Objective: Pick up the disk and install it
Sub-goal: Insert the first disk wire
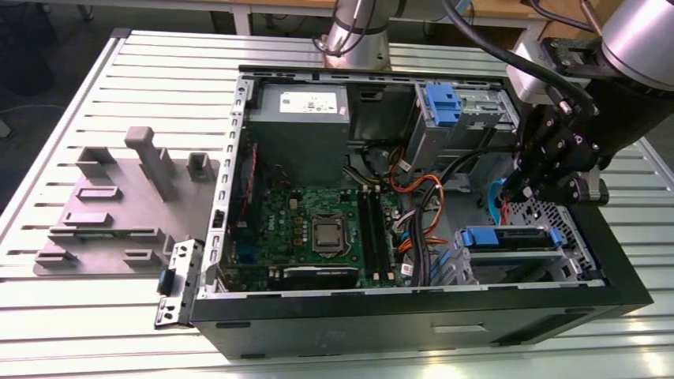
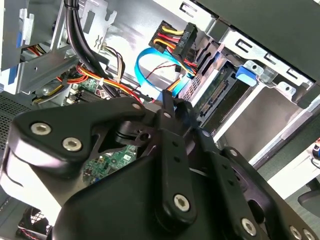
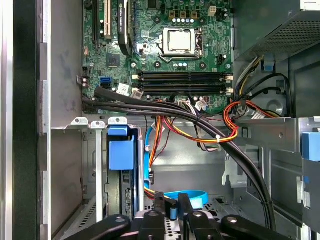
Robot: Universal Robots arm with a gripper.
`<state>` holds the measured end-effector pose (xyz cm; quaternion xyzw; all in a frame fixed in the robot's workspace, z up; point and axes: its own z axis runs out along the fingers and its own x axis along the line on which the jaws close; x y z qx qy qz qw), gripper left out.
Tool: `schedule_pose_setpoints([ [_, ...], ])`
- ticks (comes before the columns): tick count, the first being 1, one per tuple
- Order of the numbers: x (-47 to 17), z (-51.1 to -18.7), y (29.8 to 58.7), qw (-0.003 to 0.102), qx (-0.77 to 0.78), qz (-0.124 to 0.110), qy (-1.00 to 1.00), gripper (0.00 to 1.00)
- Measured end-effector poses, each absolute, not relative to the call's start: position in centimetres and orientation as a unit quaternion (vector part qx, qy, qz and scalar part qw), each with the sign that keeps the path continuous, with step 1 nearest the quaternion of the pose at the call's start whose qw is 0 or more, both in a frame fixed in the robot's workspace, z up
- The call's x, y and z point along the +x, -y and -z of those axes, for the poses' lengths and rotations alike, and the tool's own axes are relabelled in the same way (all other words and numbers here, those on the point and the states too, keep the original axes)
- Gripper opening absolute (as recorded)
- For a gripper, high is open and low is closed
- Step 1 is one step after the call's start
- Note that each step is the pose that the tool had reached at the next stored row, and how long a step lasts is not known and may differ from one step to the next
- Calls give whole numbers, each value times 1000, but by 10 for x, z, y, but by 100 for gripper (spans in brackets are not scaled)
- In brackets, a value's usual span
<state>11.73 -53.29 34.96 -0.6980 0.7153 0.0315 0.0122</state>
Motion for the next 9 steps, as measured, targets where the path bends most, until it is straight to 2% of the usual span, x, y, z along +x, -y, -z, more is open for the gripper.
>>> schedule_pose_setpoints([
  [1, 117, -350, 533, 12, -698, -31, -715, 26],
  [2, 117, -350, 533, 12, -698, -31, -715, 21],
  [9, 117, -349, 533, 12, -698, -31, -715, 21],
])
